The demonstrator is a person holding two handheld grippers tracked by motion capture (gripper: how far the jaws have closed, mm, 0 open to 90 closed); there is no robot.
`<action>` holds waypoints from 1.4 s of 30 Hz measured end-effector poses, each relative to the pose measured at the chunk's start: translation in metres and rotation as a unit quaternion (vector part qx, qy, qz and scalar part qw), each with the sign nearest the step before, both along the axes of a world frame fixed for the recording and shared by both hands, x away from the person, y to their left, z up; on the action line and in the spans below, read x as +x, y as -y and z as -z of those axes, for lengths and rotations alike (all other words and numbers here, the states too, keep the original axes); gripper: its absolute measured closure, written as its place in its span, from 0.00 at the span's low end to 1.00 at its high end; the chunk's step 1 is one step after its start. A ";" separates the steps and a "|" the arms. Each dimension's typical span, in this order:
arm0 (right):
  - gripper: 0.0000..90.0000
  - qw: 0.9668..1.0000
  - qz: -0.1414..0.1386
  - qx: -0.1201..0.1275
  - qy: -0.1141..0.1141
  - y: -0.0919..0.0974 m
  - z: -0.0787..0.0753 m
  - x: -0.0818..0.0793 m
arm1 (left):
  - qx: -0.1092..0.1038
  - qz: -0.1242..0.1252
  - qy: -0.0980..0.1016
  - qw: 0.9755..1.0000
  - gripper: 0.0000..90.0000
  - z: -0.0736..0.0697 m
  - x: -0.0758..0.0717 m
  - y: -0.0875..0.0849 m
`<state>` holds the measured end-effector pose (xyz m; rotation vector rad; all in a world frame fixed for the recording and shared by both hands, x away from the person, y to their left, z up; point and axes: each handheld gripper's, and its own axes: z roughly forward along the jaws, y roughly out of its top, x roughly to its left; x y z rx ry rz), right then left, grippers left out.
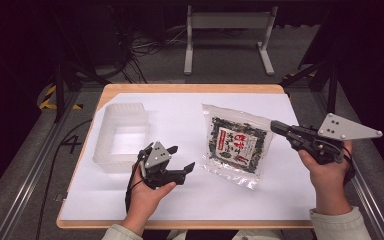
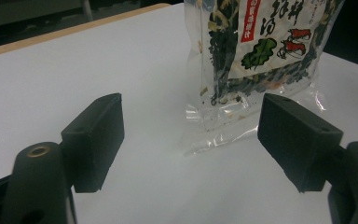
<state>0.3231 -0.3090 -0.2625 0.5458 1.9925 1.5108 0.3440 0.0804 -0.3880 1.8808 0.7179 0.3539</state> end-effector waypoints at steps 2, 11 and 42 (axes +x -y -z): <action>1.00 1.000 -0.004 0.001 0.005 -0.002 -0.002 -0.003 | -0.002 0.006 0.001 1.000 0.24 -0.001 0.002 0.002; 1.00 1.000 -0.017 0.011 0.023 -0.006 -0.008 -0.013 | -0.022 0.041 0.000 0.999 0.22 -0.002 0.010 0.013; 1.00 0.995 -0.071 0.052 0.041 -0.025 -0.011 -0.023 | -0.123 0.130 0.034 0.983 0.25 -0.013 0.018 0.050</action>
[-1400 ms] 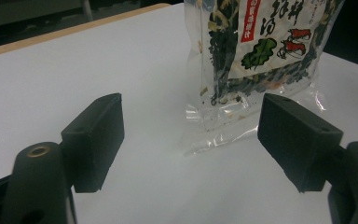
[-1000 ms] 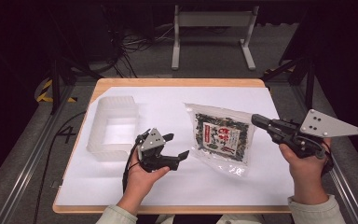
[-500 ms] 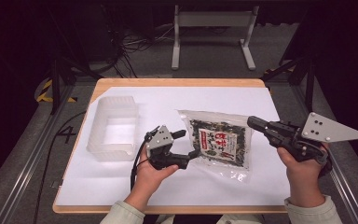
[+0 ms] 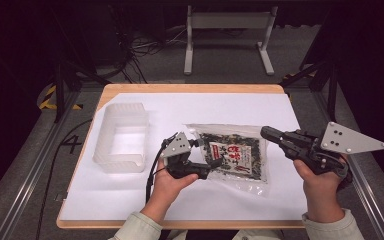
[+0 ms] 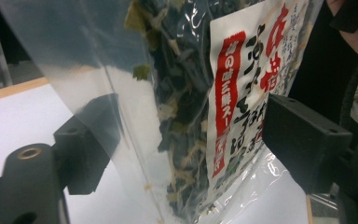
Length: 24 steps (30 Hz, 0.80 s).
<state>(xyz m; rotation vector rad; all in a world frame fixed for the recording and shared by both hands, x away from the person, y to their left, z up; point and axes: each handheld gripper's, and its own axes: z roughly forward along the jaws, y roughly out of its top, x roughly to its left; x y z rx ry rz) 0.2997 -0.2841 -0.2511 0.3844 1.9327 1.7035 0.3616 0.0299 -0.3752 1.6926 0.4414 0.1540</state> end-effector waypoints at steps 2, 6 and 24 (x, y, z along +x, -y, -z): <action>1.00 1.000 0.000 0.004 0.000 0.000 0.000 0.000 | 0.000 0.001 0.005 1.000 0.28 0.000 0.000 0.000; 1.00 1.000 -0.001 0.010 -0.002 0.002 0.000 0.000 | 0.004 -0.001 0.020 1.000 0.39 -0.003 -0.003 -0.001; 1.00 0.999 0.016 0.030 -0.004 0.012 0.001 0.005 | -0.001 0.025 0.037 0.999 0.73 -0.013 -0.012 -0.008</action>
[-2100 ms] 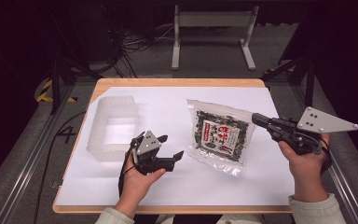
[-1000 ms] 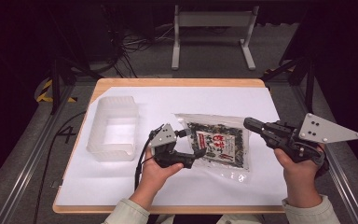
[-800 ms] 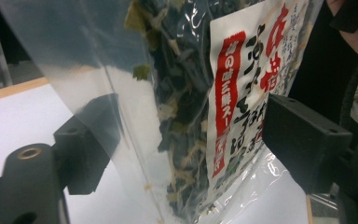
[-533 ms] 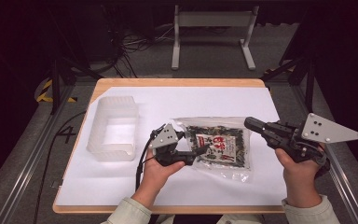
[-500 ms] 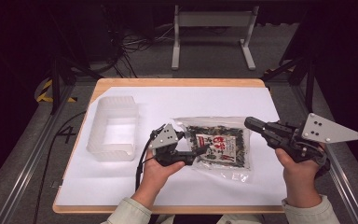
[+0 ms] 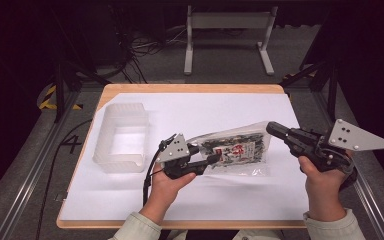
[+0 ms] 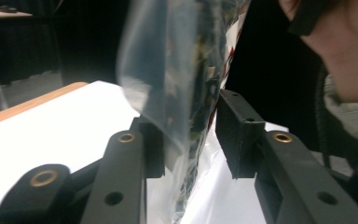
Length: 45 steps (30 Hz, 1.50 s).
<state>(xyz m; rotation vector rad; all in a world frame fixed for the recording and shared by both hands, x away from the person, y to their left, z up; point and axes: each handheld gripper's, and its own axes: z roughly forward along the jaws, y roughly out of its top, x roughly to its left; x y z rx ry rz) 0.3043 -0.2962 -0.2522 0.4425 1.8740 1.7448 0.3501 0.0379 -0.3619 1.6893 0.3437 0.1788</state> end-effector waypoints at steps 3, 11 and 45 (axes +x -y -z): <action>1.00 1.000 0.004 0.003 -0.001 0.002 0.000 0.001 | 0.003 0.006 0.004 1.000 0.75 -0.001 -0.001 -0.001; 1.00 1.000 0.018 -0.004 -0.004 0.004 0.003 0.004 | 0.016 0.022 -0.020 0.999 0.78 -0.004 -0.002 -0.001; 0.40 0.994 0.058 0.002 -0.089 0.038 0.024 0.030 | 0.025 -0.024 0.000 0.999 0.82 -0.042 0.004 -0.047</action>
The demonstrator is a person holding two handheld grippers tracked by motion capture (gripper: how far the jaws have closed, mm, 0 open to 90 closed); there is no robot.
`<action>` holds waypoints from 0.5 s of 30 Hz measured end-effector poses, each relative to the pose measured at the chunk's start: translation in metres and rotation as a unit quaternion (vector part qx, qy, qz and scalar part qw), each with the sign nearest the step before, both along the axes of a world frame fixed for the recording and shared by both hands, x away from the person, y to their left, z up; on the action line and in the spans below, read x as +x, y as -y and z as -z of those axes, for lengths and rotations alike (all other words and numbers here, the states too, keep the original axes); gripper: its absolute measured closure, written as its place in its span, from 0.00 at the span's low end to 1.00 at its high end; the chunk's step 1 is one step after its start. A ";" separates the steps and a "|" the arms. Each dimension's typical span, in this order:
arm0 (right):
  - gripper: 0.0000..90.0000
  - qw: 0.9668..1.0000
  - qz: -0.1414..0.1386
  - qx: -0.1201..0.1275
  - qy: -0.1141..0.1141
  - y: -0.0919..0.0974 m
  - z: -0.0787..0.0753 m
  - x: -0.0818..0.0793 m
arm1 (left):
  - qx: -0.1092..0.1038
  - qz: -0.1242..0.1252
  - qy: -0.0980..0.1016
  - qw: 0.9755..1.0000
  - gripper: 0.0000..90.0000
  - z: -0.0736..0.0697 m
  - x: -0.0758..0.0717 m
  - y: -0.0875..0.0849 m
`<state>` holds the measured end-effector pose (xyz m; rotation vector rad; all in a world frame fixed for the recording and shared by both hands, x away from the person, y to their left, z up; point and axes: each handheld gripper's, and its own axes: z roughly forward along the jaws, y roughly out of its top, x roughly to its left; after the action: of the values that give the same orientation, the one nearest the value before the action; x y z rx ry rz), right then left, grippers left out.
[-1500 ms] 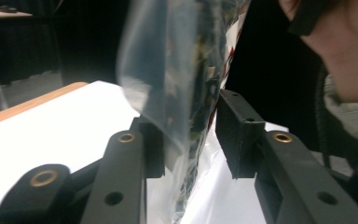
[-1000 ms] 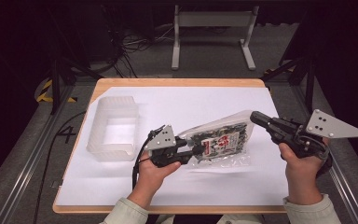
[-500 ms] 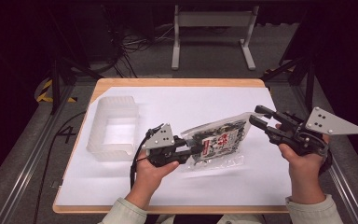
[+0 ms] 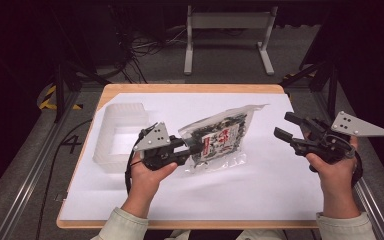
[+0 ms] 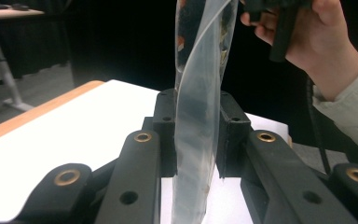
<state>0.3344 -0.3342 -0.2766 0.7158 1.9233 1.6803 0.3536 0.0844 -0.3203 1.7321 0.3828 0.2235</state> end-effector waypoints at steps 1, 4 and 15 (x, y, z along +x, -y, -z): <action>0.39 1.000 0.002 0.000 -0.006 0.002 0.002 0.001 | -0.002 -0.003 -0.002 1.000 0.82 -0.001 0.000 -0.003; 0.38 1.000 0.006 -0.005 -0.025 0.005 0.010 0.005 | -0.008 -0.016 0.003 1.000 0.82 -0.006 0.003 -0.014; 0.36 0.995 0.016 -0.028 -0.091 0.014 0.034 0.017 | -0.012 -0.041 0.012 0.999 0.82 -0.019 0.006 -0.038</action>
<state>0.3519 -0.3483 -0.3103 0.9001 2.0624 1.5816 0.3601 0.1220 -0.3012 1.6893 0.4382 0.2985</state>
